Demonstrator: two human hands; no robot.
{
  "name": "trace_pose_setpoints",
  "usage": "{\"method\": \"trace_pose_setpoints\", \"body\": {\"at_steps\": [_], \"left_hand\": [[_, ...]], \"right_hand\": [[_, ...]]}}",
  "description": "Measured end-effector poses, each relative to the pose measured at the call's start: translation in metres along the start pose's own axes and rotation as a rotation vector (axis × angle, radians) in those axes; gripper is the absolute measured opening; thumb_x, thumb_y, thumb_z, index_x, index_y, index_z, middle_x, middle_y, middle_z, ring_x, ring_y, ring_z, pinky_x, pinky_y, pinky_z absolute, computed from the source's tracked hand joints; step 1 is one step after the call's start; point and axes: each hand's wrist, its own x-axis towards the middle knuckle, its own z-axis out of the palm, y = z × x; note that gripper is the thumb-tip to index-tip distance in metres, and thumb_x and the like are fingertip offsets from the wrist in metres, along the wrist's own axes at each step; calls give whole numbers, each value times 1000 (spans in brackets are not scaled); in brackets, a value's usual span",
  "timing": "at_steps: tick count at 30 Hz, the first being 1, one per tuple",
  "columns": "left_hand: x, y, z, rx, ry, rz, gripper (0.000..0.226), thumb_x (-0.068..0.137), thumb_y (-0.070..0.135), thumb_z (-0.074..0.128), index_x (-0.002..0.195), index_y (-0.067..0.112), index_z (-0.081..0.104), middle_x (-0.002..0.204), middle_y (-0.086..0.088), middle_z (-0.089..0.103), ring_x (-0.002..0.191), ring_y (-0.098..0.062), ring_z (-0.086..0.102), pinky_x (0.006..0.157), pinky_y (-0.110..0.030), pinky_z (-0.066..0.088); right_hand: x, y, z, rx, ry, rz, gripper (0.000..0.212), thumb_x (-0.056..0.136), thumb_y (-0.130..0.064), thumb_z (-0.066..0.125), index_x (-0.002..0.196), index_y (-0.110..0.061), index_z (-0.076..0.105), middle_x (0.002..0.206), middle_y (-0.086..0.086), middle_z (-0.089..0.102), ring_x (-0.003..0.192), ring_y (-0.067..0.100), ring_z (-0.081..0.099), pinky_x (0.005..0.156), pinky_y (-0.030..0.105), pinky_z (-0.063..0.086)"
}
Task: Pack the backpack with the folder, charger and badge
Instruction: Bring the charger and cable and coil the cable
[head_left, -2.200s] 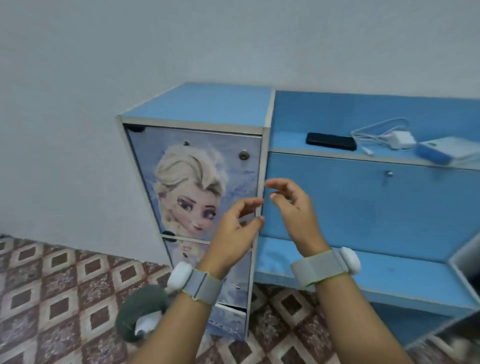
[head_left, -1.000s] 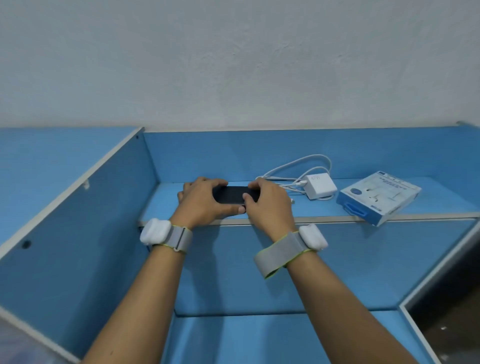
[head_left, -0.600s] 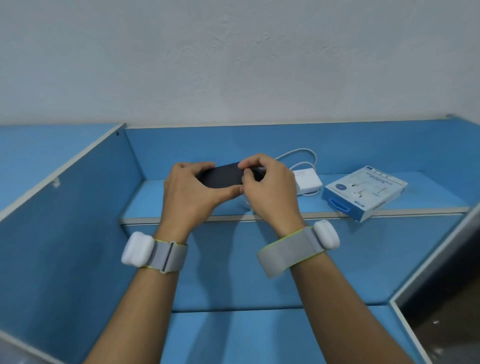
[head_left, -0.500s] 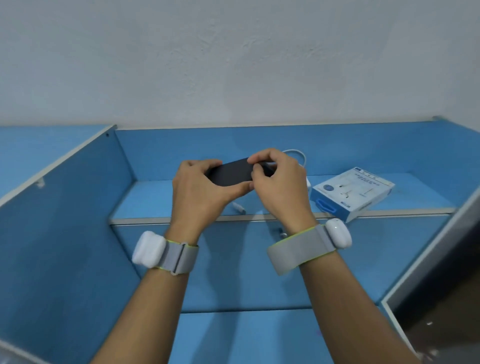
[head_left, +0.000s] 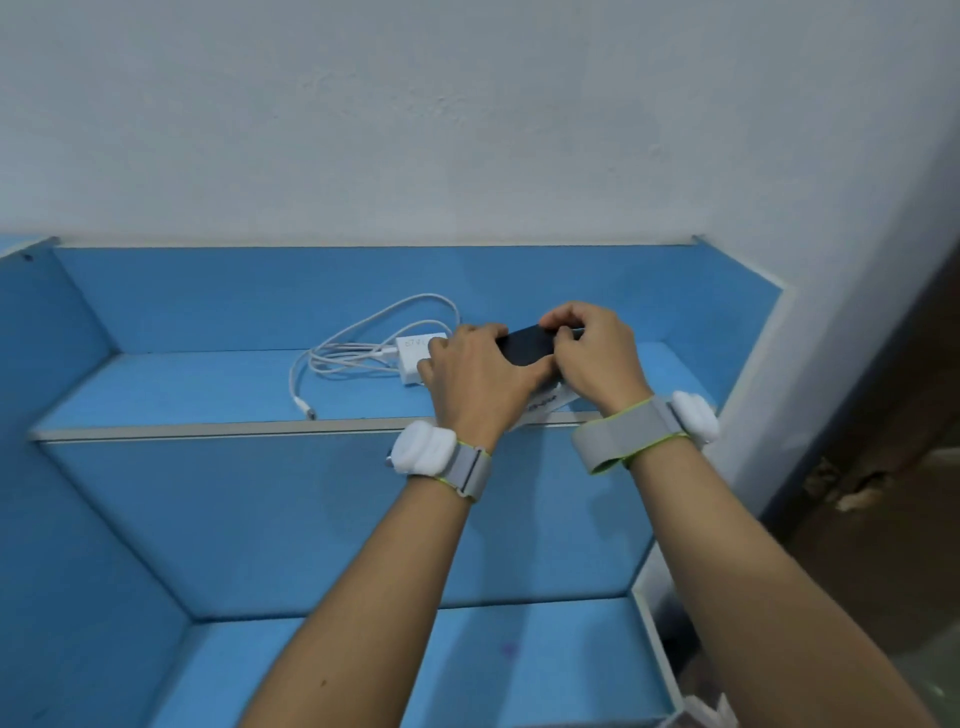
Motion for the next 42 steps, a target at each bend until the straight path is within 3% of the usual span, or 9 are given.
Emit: {"method": "trace_pose_setpoints", "body": {"at_steps": [6,9,12,14,17,23,28,33,42], "left_hand": [[-8,1,24,220,1,97,66,72,73,56,123,31,58,128,2,56,118,-29,44,95,-43,30],[-1,-9,19,259,-95,221,72,72,78,55,128,32,54,129,2,55,118,-28,43,95,-42,30],[10,-21,9,284,-109,315,61,85,76,35,128,38,55,135,9,50,127,-22,35,97,-44,22],[17,-30,-4,191,-22,287,57,87,69,24,123,38,56,134,12,48,130,-20,32,95,-41,19],[36,-52,-26,165,80,148,50,80,62,38,117,32,51,127,8,51,126,-22,38,97,-41,21],[62,-99,-49,168,-379,66,93,73,86,35,142,23,37,135,-5,57,122,-30,53,100,-44,42],[73,-128,-51,327,-463,258,81,82,83,27,149,37,18,138,-3,51,128,-32,44,105,-54,35],[80,-135,-55,374,-338,339,62,95,57,40,150,48,14,116,-12,50,111,-32,52,91,-44,47],[97,-116,-102,192,-6,312,62,97,47,48,152,42,20,106,-11,40,96,-38,51,86,-41,42]], "right_hand": [[5,28,-3,-178,-23,-77,29,91,-14,48,109,-28,66,114,-6,68,120,22,48,105,39,32],[7,35,-2,-24,-121,-29,33,94,-15,43,118,-25,63,127,-2,63,126,23,48,105,37,36],[5,37,7,3,-104,-11,29,99,-23,41,122,-20,58,128,5,62,122,30,51,103,39,39],[3,35,14,-70,-82,-1,30,100,-30,42,124,-19,55,130,8,59,121,35,47,103,41,36],[3,33,19,-87,-71,15,31,99,-31,42,125,-19,53,131,8,57,121,36,43,102,41,34],[2,28,26,-83,-46,20,30,98,-32,44,124,-21,54,128,7,58,118,34,44,100,44,38],[4,30,29,-117,-62,-17,28,98,-31,41,118,-36,59,122,5,60,116,32,48,99,39,35],[5,27,33,-88,-39,-64,30,98,-26,41,112,-37,66,119,-2,65,119,22,50,103,38,34],[0,10,58,-75,-21,-64,35,98,-31,38,116,-35,67,124,-5,65,124,18,49,101,34,30]]}}
